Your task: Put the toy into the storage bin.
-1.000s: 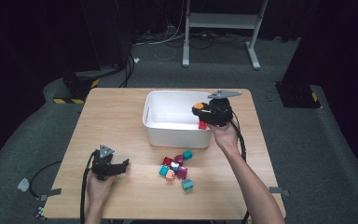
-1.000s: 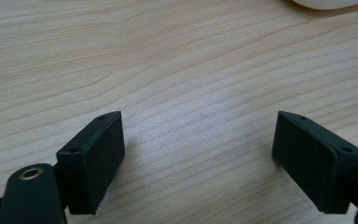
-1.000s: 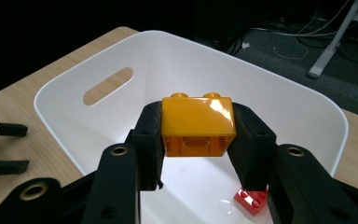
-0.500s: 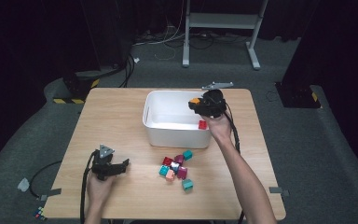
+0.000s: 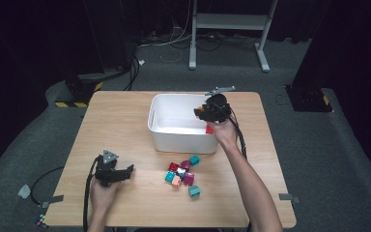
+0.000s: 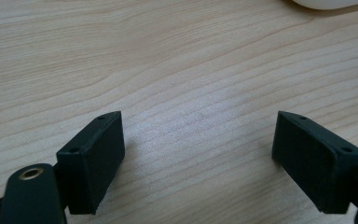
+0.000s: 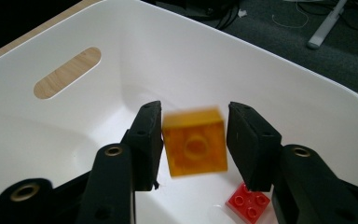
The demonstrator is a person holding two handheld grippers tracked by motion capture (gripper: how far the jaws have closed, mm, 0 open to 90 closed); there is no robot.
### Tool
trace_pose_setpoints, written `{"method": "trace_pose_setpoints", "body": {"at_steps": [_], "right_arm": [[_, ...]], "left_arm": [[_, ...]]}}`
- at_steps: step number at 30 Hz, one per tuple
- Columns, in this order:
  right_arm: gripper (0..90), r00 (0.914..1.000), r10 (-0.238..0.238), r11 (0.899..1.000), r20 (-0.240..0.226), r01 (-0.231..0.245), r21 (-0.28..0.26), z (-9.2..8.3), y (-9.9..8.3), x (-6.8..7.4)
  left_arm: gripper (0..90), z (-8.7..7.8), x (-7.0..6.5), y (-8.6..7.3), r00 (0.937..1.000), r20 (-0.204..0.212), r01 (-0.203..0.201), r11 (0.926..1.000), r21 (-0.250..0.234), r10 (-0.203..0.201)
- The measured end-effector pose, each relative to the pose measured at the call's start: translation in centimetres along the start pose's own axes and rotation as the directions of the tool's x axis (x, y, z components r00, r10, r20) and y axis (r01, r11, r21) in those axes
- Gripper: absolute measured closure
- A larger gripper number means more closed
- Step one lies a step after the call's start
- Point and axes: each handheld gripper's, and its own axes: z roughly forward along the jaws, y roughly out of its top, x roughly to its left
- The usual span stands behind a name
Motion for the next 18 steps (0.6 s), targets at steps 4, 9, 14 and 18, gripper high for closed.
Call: {"method": "trace_pose_setpoints", "body": {"at_steps": [4, 9, 14, 18], "right_arm": [[48.2, 1.0, -0.004, 1.0, 0.004, 0.004, -0.006, -0.2, -0.1, 0.0], [46.5, 0.9999, -0.012, 1.0, 0.0, 0.012, -0.018, -1.0, -0.2, 0.3], [45.9, 0.9996, -0.013, 0.997, -0.023, 0.011, -0.071, -3.2, -1.0, 0.7], [45.6, 0.9991, -0.015, 0.994, -0.04, 0.01, -0.111, -5.0, -2.0, 0.9]], "left_arm": [[17.1, 0.0, 0.0, 0.0, 1.0, 0.0, -0.002, 1.0, 0.0, 0.002], [17.1, 0.0, 0.0, 0.0, 1.0, 0.001, -0.001, 1.0, 0.0, 0.001], [17.1, 0.0, 0.0, 0.0, 1.0, 0.0, -0.002, 1.0, 0.0, 0.002], [17.1, 0.0, 0.0, 0.0, 1.0, 0.0, -0.002, 1.0, 0.0, 0.002]]}}
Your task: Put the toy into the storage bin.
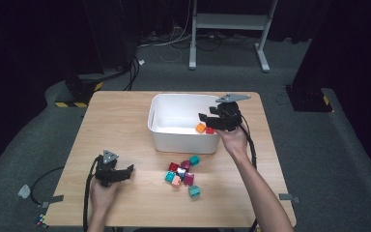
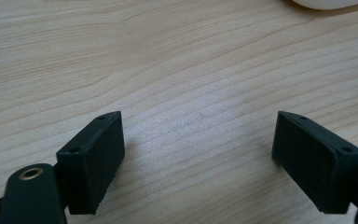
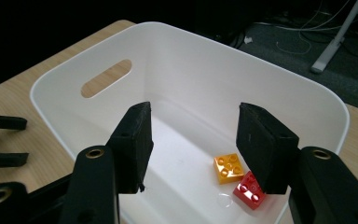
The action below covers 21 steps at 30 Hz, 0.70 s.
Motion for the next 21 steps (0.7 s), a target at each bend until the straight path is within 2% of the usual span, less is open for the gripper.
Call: {"method": "trace_pose_setpoints", "body": {"at_steps": [5, 10, 21], "right_arm": [[45.7, 0.9999, 0.008, 1.0, -0.009, -0.008, -0.022, -1.6, -1.1, 0.2], [45.7, 0.9995, 0.017, 0.999, -0.026, -0.018, -0.035, -3.0, -3.0, 0.6], [45.9, 0.9999, -0.003, 1.0, -0.015, 0.003, -0.015, -3.6, -7.0, 1.9]], "left_arm": [[17.1, 0.0, 0.0, 0.0, 1.0, -0.001, -0.001, 1.0, 0.0, 0.001], [17.1, 0.0, 0.0, 0.0, 1.0, -0.002, -0.001, 1.0, 0.0, 0.001], [17.1, 0.0, 0.0, 0.0, 1.0, -0.002, -0.002, 1.0, 0.0, 0.002]]}}
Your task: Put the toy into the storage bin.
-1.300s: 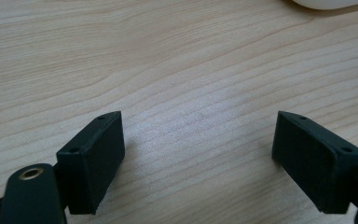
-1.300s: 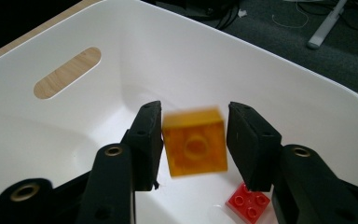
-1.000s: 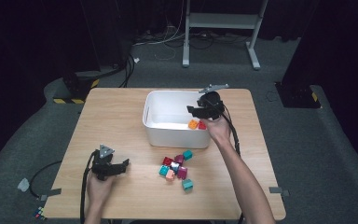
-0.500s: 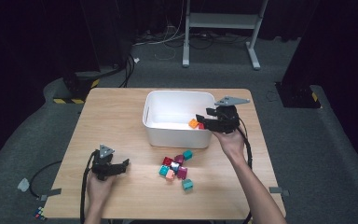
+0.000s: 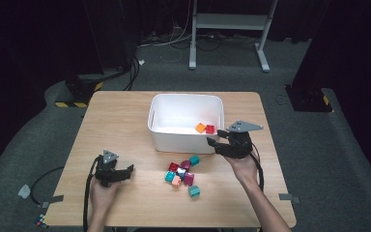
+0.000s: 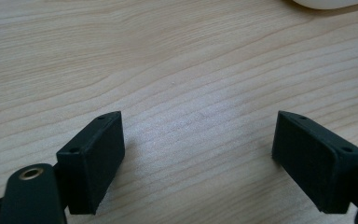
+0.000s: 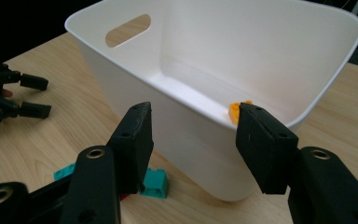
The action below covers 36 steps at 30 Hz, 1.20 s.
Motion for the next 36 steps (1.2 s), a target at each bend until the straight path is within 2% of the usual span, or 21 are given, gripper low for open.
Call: {"method": "trace_pose_setpoints", "body": {"at_steps": [7, 15, 26, 29, 36], "right_arm": [[45.9, 0.9997, 0.015, 1.0, -0.019, -0.015, 0.027, 1.3, -2.9, 0.9], [46.0, 0.9986, 0.045, 0.997, -0.026, -0.044, 0.061, 3.2, -5.0, 1.6], [46.1, 0.9983, 0.054, 0.993, -0.021, -0.052, 0.104, 5.4, -6.7, 2.2], [46.1, 0.9982, 0.056, 0.99, -0.022, -0.052, 0.131, 6.3, -7.2, 2.2], [46.0, 0.9973, 0.068, 0.987, -0.029, -0.063, 0.147, 7.3, -7.7, 2.4]], "left_arm": [[17.1, 0.0, 0.0, 0.0, 1.0, -0.001, 0.002, 1.0, 0.0, -0.002], [17.1, 0.0, 0.0, 0.0, 1.0, -0.002, 0.003, 1.0, 0.0, -0.003], [17.1, 0.0, 0.0, 0.0, 1.0, -0.002, 0.003, 1.0, 0.0, -0.003], [17.1, 0.0, 0.0, 0.0, 1.0, -0.002, 0.003, 1.0, 0.0, -0.003], [17.1, 0.0, 0.0, 0.0, 1.0, -0.002, 0.002, 1.0, 0.0, -0.002]]}}
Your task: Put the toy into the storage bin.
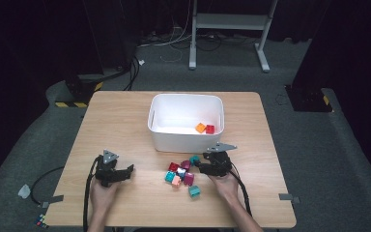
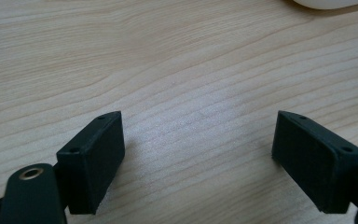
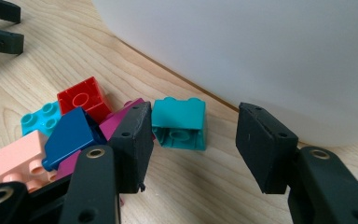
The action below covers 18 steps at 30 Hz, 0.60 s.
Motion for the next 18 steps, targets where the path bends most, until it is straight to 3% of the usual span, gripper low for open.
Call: {"method": "trace_pose_setpoints", "body": {"at_steps": [18], "right_arm": [[45.3, 0.9999, 0.011, 1.0, -0.012, -0.011, 0.009, 1.5, -0.1, 0.4]], "left_arm": [[17.1, 0.0, 0.0, 0.0, 1.0, 0.0, 0.0, 1.0, 0.0, 0.0]]}}
